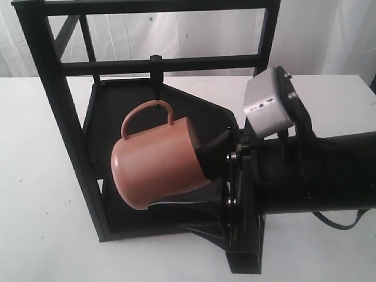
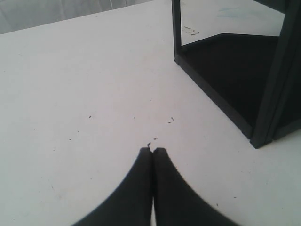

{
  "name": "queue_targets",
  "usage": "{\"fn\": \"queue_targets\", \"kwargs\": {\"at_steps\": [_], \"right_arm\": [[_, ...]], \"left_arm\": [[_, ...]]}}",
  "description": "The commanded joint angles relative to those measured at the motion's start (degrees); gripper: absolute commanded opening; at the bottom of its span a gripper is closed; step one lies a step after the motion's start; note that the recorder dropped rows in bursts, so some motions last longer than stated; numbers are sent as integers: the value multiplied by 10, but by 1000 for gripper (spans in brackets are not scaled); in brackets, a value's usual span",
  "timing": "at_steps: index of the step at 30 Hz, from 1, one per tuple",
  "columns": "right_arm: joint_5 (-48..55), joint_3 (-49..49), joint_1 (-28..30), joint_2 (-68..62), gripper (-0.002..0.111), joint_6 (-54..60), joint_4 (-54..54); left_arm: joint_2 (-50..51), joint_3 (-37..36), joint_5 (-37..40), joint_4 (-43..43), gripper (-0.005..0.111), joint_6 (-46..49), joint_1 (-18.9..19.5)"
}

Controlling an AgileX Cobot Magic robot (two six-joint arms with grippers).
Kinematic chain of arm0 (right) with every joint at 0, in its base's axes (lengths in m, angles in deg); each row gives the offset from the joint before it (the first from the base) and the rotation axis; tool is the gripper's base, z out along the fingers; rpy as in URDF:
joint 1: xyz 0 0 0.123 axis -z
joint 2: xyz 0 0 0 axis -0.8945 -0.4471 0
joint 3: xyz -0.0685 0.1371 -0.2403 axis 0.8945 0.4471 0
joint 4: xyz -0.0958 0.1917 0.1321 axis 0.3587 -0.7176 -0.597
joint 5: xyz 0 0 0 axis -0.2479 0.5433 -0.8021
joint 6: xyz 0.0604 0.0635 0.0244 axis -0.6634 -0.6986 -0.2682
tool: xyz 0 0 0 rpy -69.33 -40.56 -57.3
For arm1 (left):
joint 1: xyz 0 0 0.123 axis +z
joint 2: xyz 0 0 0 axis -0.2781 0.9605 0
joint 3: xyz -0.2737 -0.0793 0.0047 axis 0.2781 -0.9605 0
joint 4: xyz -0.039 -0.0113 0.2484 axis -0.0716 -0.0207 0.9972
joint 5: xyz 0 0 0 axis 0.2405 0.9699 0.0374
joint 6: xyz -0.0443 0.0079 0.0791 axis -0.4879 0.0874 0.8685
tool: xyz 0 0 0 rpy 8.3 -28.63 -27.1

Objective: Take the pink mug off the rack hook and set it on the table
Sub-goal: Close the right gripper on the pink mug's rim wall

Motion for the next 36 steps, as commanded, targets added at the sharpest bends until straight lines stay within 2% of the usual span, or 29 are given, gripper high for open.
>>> {"fn": "queue_targets", "kwargs": {"at_steps": [1,27,31,32,33,36], "right_arm": [[-39,-3,-13,1,61,7,-8],[3,-37,-13,-73,60,10,-32],[9,-37,-13,-73,50,10,-32],[13,-37,-13,-73,45,13,-32],[13,-37,-13,-73,35,13,-32],[13,-37,-13,-73,21,13,-32]], "left_arm": [[-3,-2,1,-2,0,2,1],[-3,-2,1,2,0,2,1],[-3,-2,1,2,0,2,1],[-3,-2,1,2,0,2,1],[-3,-2,1,2,0,2,1],[-3,-2,1,2,0,2,1]]}}
